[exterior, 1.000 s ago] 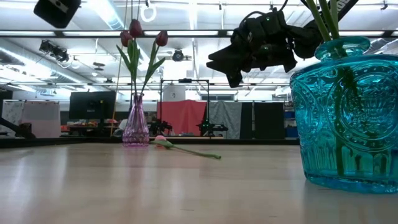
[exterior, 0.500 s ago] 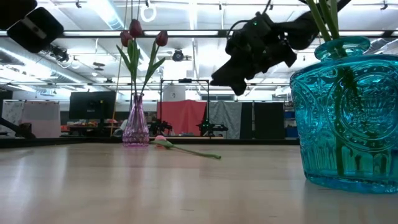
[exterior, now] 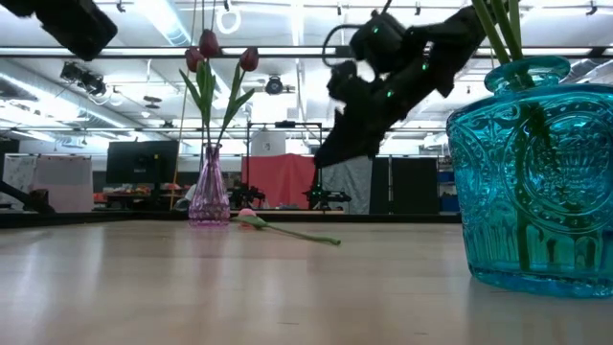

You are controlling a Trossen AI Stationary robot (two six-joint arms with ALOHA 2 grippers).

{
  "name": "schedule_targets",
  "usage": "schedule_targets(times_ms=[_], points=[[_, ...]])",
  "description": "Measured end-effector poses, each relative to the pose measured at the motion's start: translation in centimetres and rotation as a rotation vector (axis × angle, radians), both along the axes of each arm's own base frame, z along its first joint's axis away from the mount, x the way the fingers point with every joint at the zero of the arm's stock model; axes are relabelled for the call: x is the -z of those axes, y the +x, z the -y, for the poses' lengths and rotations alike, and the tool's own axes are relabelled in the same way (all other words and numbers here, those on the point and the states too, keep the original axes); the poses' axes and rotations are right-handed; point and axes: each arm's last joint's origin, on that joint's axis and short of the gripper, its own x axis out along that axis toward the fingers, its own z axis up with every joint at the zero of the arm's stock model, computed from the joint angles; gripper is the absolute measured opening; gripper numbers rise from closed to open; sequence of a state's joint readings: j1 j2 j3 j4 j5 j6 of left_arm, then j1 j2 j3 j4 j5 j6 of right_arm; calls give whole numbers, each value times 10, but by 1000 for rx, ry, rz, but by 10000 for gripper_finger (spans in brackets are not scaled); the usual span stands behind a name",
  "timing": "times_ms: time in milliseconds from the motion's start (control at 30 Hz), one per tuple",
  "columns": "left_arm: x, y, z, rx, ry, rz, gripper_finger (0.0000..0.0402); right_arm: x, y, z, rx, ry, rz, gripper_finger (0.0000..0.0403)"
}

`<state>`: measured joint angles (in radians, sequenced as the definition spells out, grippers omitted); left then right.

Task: Sort flowers into vase by color
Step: Put the pink flower into the red vase

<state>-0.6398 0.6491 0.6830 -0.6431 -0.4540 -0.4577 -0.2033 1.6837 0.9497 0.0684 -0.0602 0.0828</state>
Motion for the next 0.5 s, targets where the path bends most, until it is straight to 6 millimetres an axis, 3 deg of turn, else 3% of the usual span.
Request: schedule_targets(times_ms=[167,500], points=[[7,-3,-6,-132,78,-35,97,23,18,-4,-5,-4,-23,134],[3,-2,-6,-130,94,4,90,46,69,-8,-17,-25,-52,161]])
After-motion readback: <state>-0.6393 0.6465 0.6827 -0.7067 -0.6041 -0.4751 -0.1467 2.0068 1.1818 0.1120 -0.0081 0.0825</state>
